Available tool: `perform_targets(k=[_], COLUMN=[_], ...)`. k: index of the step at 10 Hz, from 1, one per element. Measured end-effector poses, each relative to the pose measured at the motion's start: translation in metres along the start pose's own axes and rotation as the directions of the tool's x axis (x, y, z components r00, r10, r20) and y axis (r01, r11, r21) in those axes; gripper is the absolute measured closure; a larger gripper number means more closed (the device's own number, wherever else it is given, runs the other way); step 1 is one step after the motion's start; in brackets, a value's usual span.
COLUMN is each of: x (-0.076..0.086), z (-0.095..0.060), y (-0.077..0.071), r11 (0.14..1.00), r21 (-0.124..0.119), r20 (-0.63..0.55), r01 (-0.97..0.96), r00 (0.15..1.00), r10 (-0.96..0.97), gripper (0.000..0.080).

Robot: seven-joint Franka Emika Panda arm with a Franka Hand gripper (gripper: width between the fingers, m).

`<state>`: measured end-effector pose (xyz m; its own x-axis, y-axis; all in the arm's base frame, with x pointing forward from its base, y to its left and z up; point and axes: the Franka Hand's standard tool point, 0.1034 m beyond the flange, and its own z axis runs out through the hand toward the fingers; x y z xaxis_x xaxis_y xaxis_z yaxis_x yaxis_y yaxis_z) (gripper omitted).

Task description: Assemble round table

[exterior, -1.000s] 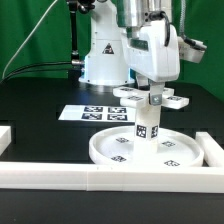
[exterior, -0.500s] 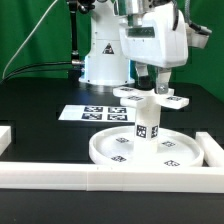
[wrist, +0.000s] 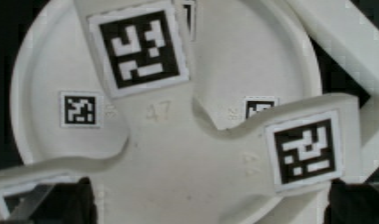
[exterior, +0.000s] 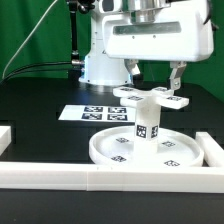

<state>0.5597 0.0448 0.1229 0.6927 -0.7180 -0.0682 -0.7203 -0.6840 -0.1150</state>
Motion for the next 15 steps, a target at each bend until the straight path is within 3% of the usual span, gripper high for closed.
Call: perform_targets(k=[1,5,7,10,13,14,15], x=[0.002,0.003,0.005,0.001,0.005,0.003,0.003], z=[-0.001,0.000,-0.002,-0.003,0.002,0.002,0.002], y=[-0.002,-0.001,-0.002,-0.007,-0.009,-0.013,-0.013], r11=[0.988,0.919,0.785,0.631,0.358,0.249,0.190], r21=[-0.013,-0.018,-0.037,-0.051,-0.047,-0.063,-0.062], r20=[-0.012,-0.008,-0.006,0.002,0.041,0.047,0.051], r01=[0.154,0.394,0.619,0.774,0.933,0.966,0.980], r00=[0.988,0.919,0.785,0.632,0.360,0.252,0.194], r10=[-0.154,-0.395,-0.619,-0.775,-0.932,-0.966,-0.980], gripper=[0.0150,0.0150,0.0150,0.0150,0.0150,0.0150,0.0150])
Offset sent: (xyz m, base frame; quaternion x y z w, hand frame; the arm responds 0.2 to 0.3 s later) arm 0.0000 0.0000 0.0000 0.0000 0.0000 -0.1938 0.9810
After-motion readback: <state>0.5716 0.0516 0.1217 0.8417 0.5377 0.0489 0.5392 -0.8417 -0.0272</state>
